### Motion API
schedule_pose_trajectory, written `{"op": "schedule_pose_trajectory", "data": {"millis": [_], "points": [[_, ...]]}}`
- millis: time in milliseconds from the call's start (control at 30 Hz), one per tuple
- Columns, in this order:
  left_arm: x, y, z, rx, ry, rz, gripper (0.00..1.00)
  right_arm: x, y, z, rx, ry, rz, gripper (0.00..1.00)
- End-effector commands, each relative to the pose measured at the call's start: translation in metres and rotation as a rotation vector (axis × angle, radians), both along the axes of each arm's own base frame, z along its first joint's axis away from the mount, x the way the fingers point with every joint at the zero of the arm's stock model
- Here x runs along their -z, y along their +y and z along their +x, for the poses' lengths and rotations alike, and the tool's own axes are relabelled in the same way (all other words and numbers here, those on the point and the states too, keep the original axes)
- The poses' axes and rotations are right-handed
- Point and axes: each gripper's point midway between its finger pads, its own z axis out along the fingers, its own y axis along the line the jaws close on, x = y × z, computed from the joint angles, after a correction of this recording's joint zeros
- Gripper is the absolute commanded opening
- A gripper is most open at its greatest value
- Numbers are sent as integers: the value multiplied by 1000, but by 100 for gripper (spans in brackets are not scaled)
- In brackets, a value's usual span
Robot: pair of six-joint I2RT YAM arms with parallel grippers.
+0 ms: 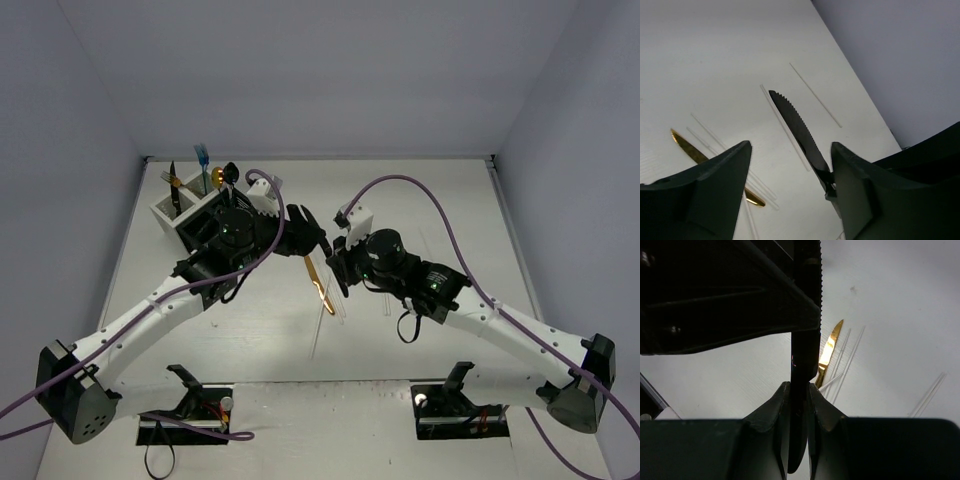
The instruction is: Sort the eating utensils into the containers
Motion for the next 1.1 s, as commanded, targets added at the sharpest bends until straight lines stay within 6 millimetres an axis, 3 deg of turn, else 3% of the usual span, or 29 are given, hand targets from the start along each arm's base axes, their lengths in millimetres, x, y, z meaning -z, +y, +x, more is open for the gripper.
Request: {"op": "schedule_pose_trajectory", "data": {"millis": [0,100,267,333,500,600,733,800,900,967,1067], "points": [[-58,-16,5,16,-125,-167,46,-42,9,1,-25,-98,133,0],[-58,-18,7,18,-123,-172,35,-40,10,0,-29,-95,133,0],[-57,-19,7,13,-111,-193,2,-36,10,1,-28,-92,132,0],[-54,-19,7,14,-102,-197,0,-36,9,1,-22,-96,133,5],[-51,-12,9,-25,-112,-194,0,-34,8,2,-15,-99,128,45],[-64,5,11,-85,-174,-182,0,-34,2,2,3,-106,127,56],[-72,47,24,-221,-212,-85,0,-30,-8,4,45,-114,120,59],[-75,77,36,-324,-229,1,0,-28,-14,3,60,-117,120,60],[-93,134,56,-483,-278,92,0,-20,-19,1,74,-109,113,62],[-98,185,72,-613,-278,157,0,-15,-21,-1,73,-101,112,62],[-111,246,89,-760,-295,245,0,-9,-22,-4,71,-87,113,62]]}}
